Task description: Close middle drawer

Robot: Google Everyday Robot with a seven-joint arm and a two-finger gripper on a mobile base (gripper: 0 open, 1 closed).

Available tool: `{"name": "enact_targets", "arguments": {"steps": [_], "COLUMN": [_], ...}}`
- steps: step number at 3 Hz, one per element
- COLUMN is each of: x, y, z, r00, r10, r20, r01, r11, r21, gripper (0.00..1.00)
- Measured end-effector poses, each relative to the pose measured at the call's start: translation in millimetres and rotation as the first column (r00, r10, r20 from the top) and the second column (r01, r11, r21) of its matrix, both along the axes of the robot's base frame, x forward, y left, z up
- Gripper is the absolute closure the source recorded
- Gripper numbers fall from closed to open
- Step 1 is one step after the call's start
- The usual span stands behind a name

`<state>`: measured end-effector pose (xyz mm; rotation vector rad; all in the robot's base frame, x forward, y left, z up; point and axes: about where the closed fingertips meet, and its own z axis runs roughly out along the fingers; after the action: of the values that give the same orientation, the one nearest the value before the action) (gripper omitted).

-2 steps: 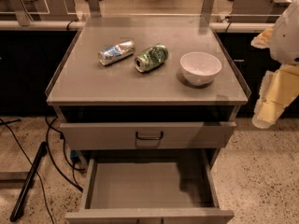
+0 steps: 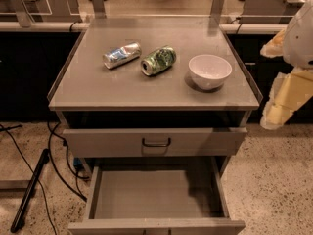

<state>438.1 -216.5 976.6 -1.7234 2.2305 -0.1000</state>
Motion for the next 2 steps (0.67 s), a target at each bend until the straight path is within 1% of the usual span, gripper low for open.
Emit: {"name": "enact_targets", "arguments": {"steps": [1,2], "x": [-5.2,-16.9], "y": [3.9,18.2], "z": [-10.2,-38.3], "r00": [0.9999,0.9999], "r10": [-0.012,-0.014], "r20": [0.001,-0.001], "r01": [0.012,0.014], "r11": [1.000,0.998], "r21": [0.016,0.060], "gripper": [0.39,0.63]}}
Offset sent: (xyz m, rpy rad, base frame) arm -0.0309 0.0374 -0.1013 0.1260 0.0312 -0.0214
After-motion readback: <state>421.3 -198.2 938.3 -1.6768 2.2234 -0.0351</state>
